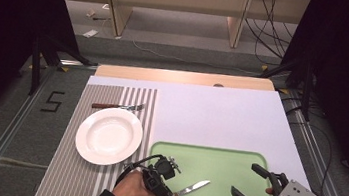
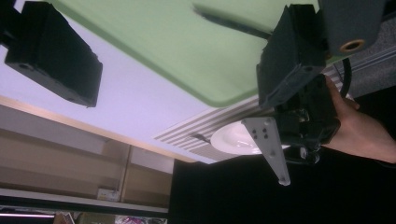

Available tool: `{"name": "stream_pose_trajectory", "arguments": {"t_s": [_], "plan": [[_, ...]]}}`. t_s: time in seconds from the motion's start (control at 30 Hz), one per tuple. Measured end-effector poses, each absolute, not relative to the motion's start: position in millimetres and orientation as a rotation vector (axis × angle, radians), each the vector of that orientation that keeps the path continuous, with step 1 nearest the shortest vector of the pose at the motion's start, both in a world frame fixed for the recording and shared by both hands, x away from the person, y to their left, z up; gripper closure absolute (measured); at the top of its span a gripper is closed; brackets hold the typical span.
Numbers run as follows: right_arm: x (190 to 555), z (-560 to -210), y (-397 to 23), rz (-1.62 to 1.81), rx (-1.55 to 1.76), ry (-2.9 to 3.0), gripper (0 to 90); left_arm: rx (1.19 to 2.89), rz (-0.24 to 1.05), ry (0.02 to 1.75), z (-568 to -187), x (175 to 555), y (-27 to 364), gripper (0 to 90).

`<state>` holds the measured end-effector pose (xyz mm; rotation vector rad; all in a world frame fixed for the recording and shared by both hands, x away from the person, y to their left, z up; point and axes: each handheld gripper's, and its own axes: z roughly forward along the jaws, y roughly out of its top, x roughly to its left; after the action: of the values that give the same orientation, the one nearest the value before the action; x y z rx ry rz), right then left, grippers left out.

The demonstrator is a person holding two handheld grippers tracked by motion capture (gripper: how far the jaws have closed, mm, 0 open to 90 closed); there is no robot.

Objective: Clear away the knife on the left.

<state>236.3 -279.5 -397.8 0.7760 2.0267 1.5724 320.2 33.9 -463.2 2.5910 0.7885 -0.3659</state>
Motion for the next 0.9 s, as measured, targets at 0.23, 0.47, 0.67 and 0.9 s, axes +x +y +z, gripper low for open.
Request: {"name": "stream_pose_trajectory", "arguments": {"t_s": [0.23, 0.47, 0.67, 0.9], "plan": [[236.1, -397.7, -279.5, 1.572, 0.778, 2.027, 15.4, 2.596, -0.349, 0.722, -459.8, 319.0, 32.2, 60.5], [235.7, -397.3, -280.2, 1.574, 0.779, 2.024, 15.4, 2.566, -0.154, 0.65, -448.8, 309.7, 24.9, 31.5], [235.9, -397.4, -280.2, 1.572, 0.778, 2.025, 15.4, 2.532, -0.101, 0.59, -443.4, 304.1, 18.4, 42.1], [235.8, -397.4, -280.1, 1.572, 0.778, 2.025, 15.4, 2.574, -0.107, 0.498, -446.8, 298.9, 4.5, 62.7]]}}
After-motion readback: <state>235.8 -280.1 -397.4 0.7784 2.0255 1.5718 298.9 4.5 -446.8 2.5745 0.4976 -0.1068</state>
